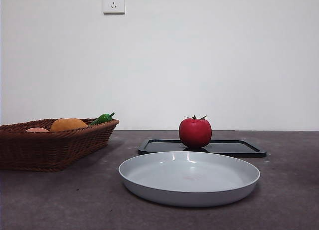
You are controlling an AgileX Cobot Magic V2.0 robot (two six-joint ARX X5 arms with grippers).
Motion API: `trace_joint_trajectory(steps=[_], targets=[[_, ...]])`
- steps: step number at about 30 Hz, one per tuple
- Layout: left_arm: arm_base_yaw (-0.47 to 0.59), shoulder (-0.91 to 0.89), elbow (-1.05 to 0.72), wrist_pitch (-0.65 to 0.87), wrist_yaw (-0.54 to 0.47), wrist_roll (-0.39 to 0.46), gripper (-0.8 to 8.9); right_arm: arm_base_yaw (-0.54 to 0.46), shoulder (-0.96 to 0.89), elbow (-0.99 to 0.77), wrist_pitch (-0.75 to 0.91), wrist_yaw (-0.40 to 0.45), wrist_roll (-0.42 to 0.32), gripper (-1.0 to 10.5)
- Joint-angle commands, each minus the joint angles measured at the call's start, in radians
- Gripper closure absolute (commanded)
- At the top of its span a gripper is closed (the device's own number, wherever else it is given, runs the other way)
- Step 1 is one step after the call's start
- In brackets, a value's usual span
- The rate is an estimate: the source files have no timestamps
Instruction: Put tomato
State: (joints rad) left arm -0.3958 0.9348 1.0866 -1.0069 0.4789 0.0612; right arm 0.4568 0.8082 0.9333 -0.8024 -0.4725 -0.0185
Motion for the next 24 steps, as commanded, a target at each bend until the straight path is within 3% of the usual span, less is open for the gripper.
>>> trace_joint_trajectory(steps=[1, 4, 9, 17, 24], targets=[[0.0, -0.006, 0.019, 0.023, -0.006, 0.024, 8.06, 0.005, 0.007, 0.003, 0.01, -0.002, 0.01, 9.4], [0.036, -0.041, 0.018, 0.084, -0.038, 0.112, 8.06, 0.005, 0.007, 0.003, 0.01, -0.002, 0.01, 9.4], [0.143, -0.153, -0.011, 0.332, -0.038, 0.15, 8.06, 0.005, 0.007, 0.003, 0.01, -0.002, 0.01, 9.4], [0.327, -0.397, -0.306, 0.918, -0.089, 0.163, 8.06, 0.005, 0.007, 0.003, 0.01, -0.002, 0.01, 9.4], [0.408, -0.58, -0.579, 1.057, -0.254, 0.167, 8.06, 0.005, 0.007, 0.003, 0.01, -0.002, 0.01, 9.4]])
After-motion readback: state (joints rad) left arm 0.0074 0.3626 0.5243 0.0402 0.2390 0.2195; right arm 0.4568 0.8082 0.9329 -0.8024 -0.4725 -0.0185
